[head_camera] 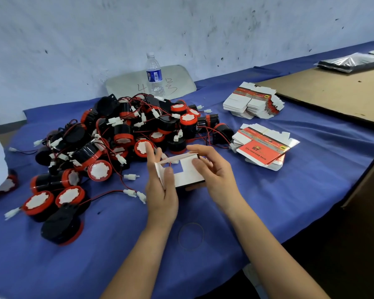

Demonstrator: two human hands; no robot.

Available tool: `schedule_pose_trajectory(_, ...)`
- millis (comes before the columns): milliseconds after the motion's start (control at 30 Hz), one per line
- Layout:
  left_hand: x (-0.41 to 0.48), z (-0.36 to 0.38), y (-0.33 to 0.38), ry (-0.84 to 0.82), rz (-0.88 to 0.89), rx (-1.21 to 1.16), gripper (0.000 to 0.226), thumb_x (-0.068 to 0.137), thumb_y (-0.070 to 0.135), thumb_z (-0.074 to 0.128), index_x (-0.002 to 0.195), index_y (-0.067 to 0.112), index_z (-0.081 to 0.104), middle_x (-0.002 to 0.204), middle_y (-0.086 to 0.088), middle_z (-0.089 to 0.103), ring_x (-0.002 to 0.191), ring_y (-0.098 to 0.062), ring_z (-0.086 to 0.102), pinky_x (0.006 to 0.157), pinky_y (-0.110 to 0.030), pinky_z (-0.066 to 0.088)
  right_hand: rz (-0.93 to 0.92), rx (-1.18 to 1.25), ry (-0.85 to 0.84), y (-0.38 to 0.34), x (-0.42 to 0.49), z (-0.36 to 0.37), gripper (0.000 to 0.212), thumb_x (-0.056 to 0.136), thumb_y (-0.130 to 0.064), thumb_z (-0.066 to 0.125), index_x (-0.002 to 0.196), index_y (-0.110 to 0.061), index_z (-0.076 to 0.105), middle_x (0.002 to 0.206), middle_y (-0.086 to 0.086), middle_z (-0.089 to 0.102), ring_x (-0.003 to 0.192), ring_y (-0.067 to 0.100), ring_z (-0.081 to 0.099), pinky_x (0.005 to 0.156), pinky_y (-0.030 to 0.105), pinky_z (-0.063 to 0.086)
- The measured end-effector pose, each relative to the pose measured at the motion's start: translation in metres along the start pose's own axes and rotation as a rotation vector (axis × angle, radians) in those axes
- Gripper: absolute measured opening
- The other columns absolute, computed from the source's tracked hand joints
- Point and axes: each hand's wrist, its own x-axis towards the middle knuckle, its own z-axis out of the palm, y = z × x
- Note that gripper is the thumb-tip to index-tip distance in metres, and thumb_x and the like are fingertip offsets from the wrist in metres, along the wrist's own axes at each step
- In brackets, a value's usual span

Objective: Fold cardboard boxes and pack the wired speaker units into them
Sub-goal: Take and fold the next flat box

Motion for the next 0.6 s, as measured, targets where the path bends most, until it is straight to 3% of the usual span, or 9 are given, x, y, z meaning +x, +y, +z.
schedule_pose_trajectory(67,0.0007,-0.0004,-0.0001,-0.038,0.145,0.116,0.063,0.095,0.035,0.045,0.145,0.055,0.012,0.155,0.003,0.027,0.139,0.005,0.027,0.105,-0.006,0.024,0.014,0.072,0.043,0.0000,0.0012,-0.0011,0.027,0.098,-0.003,0.046,0.107,-0.021,0.064,0.092,-0.010,0.067,0.081,0.011,0.065,0.055,0.045,0.059)
schedule_pose_trajectory(167,0.0018,-0.0006,-0.0032,-0.104,0.288,0.216,0.056,0.092,0.031,0.053,0.144,0.036,0.033,0.154,-0.013,0.027,0.142,0.001,0.023,0.106,-0.008,0.026,0.067,0.227,0.096,0.0000,0.0026,-0.0030,0.029,0.099,-0.005,0.045,0.101,-0.024,0.067,0.108,0.005,0.065,0.091,0.019,0.066,0.057,0.042,0.057)
schedule_pose_trajectory(233,0.0018,-0.0005,-0.0029,-0.100,0.295,0.188,0.050,0.091,0.032,0.056,0.138,0.028,0.039,0.153,-0.012,0.029,0.141,0.002,0.024,0.104,-0.008,0.029,0.082,0.271,0.089,0.0004,0.0031,-0.0035,0.027,0.100,-0.006,0.045,0.100,-0.022,0.067,0.115,0.013,0.061,0.095,0.024,0.066,0.059,0.042,0.056)
schedule_pose_trajectory(367,0.0015,-0.0009,-0.0034,-0.080,0.339,0.149,0.043,0.095,0.040,0.052,0.132,0.021,0.046,0.150,-0.013,0.030,0.141,0.000,0.027,0.104,-0.010,0.031,0.119,0.348,0.075,0.0021,0.0045,-0.0035,0.027,0.101,-0.009,0.043,0.100,-0.021,0.067,0.109,0.009,0.066,0.093,0.025,0.067,0.059,0.041,0.056)
schedule_pose_trajectory(500,0.0003,0.0001,-0.0031,-0.082,0.339,0.176,0.038,0.094,0.031,0.056,0.131,0.024,0.047,0.149,-0.009,0.035,0.139,0.000,0.031,0.102,-0.010,0.033,0.178,0.373,0.129,0.0040,0.0049,-0.0042,0.022,0.102,-0.010,0.042,0.111,-0.014,0.061,0.114,0.018,0.064,0.092,0.027,0.068,0.060,0.044,0.056)
schedule_pose_trajectory(600,-0.0015,0.0013,-0.0022,-0.089,0.303,0.165,0.036,0.094,0.026,0.054,0.129,0.027,0.048,0.150,-0.003,0.037,0.138,-0.007,0.035,0.105,-0.017,0.036,0.169,0.364,0.150,0.0033,0.0045,-0.0037,0.013,0.101,-0.009,0.043,0.105,-0.016,0.052,0.114,0.022,0.061,0.090,0.026,0.067,0.055,0.044,0.056)
